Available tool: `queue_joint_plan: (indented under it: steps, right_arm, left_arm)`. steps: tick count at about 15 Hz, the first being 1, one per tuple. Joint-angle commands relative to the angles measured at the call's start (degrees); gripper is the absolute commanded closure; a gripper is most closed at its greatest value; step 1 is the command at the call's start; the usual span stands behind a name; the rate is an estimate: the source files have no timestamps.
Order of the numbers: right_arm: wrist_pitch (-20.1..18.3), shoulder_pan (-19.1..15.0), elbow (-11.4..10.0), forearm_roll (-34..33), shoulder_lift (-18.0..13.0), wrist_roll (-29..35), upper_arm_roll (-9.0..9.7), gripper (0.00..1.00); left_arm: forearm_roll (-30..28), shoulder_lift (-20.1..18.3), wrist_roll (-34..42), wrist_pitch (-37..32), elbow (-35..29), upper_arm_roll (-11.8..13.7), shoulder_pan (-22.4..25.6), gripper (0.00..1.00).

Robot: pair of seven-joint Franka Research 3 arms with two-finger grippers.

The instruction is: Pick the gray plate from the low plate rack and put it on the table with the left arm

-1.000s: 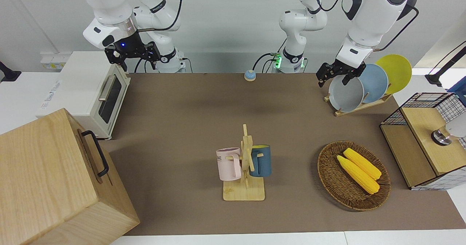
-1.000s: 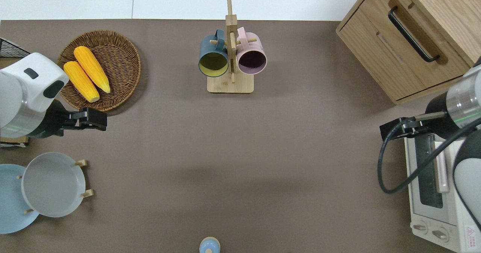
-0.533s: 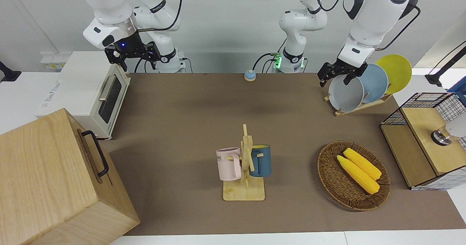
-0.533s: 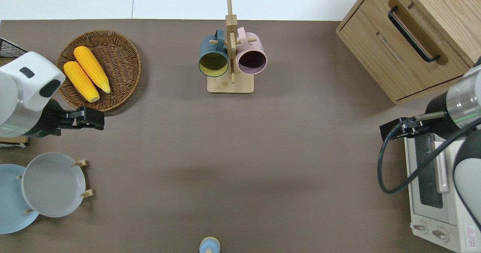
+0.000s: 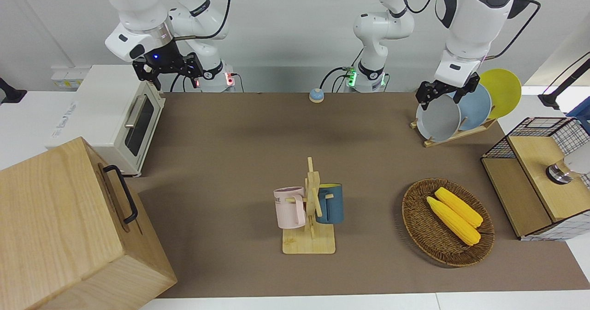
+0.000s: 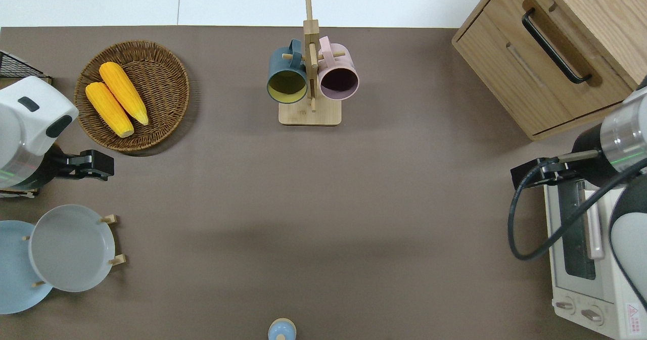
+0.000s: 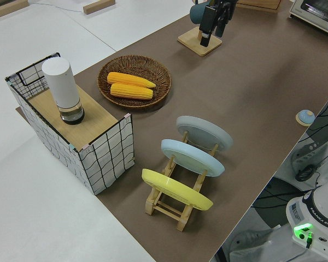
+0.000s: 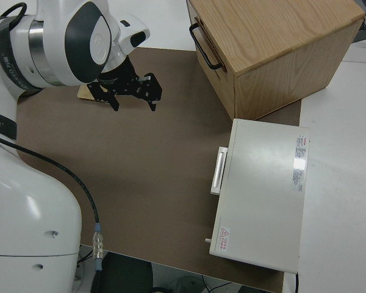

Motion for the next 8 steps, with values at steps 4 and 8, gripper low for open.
queue_joint_plan:
  steps: [4,8]
  right_arm:
    - [-0.6,-1.3,0.4,-0.3,-0.1,0.7,1.21,0.017]
    - [-0.6,-1.3,0.4,-0.4,-0.1,0.7,1.13,0.017]
  left_arm:
    - [7.9,-7.1,0.9,0.7,-8.9,3.8,-0.2,0.00]
    - [7.6,-11.1,7.3,4.6,-14.8,9.6,-0.5,0.00]
